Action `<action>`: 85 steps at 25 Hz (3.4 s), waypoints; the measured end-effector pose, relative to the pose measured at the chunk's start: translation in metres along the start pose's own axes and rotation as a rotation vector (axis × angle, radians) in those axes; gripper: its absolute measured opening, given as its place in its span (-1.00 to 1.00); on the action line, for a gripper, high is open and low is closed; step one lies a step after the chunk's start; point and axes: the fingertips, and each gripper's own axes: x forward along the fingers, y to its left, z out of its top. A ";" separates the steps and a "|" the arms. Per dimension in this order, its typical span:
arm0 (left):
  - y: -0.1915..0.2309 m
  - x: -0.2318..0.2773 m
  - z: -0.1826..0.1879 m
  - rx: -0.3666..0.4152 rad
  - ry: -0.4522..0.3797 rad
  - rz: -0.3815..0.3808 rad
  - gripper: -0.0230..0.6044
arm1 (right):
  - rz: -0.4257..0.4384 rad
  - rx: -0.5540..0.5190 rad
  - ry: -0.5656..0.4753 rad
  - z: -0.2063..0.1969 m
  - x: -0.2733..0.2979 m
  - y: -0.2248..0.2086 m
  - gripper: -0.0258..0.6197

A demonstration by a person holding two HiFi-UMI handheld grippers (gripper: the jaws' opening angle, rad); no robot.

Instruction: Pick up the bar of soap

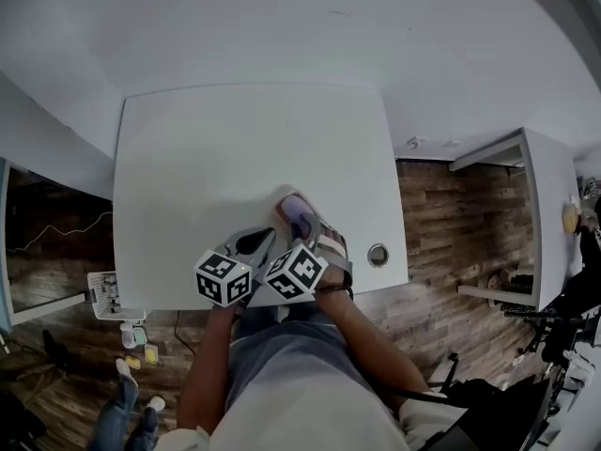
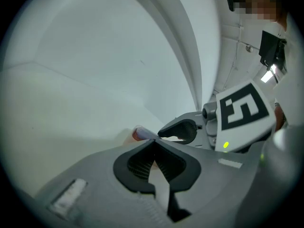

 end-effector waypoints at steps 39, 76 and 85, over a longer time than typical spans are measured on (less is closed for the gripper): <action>0.016 0.043 0.002 -0.051 0.056 0.124 -0.93 | 0.686 0.489 -0.034 0.014 0.024 -0.033 -0.14; -0.039 -0.010 0.132 0.172 -0.302 0.225 -0.96 | 0.704 0.806 -0.638 0.074 -0.103 -0.089 -0.14; -0.093 -0.017 0.169 0.270 -0.358 0.290 -0.96 | 0.557 0.770 -0.729 0.065 -0.159 -0.126 -0.14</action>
